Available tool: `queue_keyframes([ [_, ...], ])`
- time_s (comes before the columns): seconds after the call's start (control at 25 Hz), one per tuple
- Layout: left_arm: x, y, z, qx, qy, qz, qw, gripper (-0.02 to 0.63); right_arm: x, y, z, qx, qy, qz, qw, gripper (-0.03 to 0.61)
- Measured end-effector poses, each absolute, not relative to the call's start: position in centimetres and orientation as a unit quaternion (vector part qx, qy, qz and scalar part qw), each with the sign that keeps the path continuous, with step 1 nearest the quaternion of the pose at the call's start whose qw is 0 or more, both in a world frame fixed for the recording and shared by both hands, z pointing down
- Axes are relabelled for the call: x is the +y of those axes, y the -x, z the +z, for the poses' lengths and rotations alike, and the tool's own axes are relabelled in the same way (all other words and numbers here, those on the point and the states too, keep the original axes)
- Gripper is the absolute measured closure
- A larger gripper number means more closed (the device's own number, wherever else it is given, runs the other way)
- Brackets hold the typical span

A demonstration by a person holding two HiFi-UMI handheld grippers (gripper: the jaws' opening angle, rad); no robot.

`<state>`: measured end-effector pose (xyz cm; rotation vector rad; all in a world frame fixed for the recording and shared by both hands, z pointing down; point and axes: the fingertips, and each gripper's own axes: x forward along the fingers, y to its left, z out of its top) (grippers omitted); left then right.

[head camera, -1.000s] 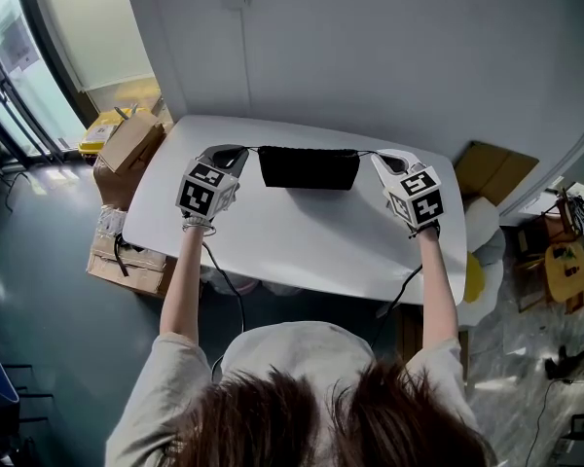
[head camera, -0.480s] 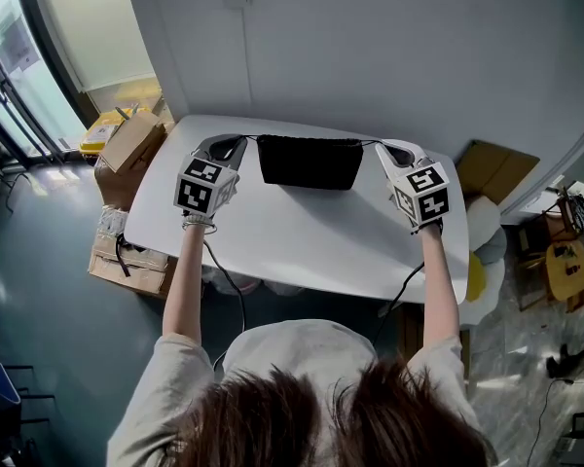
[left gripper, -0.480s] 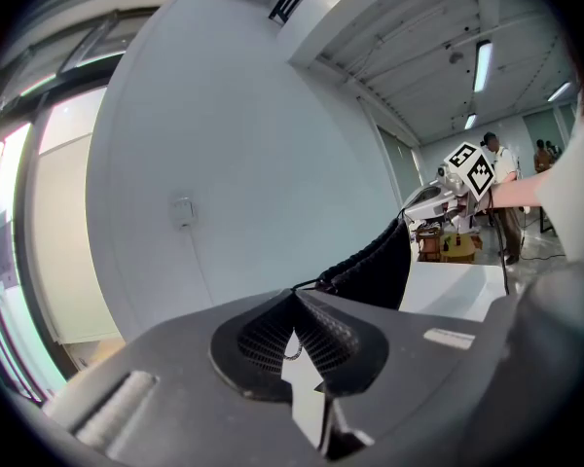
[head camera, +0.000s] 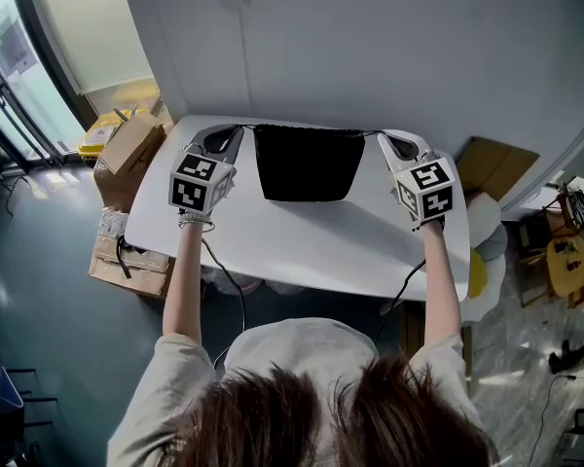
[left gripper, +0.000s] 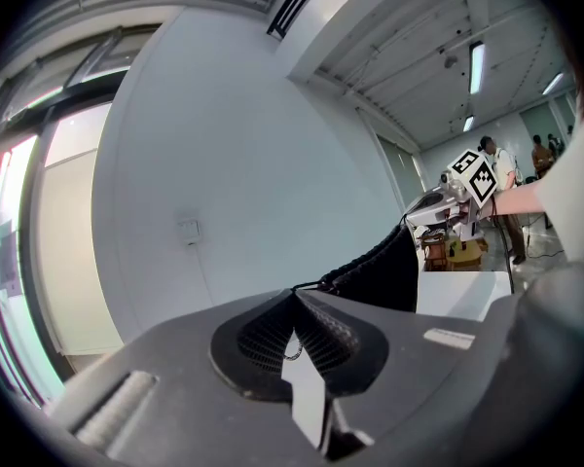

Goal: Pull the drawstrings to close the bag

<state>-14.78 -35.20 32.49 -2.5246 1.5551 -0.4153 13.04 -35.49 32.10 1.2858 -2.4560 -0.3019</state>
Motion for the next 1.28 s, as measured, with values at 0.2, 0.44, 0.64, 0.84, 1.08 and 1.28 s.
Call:
queue_keyframes([
  [0.2, -34.8, 14.7, 31.4, 0.521, 0.839, -0.130, 0.084, 0.614, -35.2, -13.2, 30.8, -0.866, -0.459, -0.117, 0.159, 0.564],
  [0.44, -34.6, 14.8, 30.5, 0.525, 0.836, -0.124, 0.099, 0.614, -35.0, -13.1, 30.1, -0.864, -0.462, -0.126, 0.152, 0.563],
  [0.64, -34.6, 14.9, 30.4, 0.526, 0.834, -0.131, 0.104, 0.614, -35.1, -13.4, 30.1, -0.862, -0.466, -0.128, 0.152, 0.563],
  [0.84, -35.0, 15.1, 30.6, 0.530, 0.830, -0.138, 0.109, 0.615, -35.7, -13.7, 30.1, -0.856, -0.477, -0.127, 0.153, 0.563],
  [1.08, -35.1, 15.6, 30.7, 0.533, 0.828, -0.135, 0.108, 0.614, -35.9, -14.2, 30.1, -0.852, -0.488, -0.118, 0.147, 0.563],
  [1.28, -35.3, 15.7, 31.0, 0.537, 0.827, -0.133, 0.102, 0.615, -36.0, -14.5, 30.3, -0.848, -0.498, -0.114, 0.142, 0.564],
])
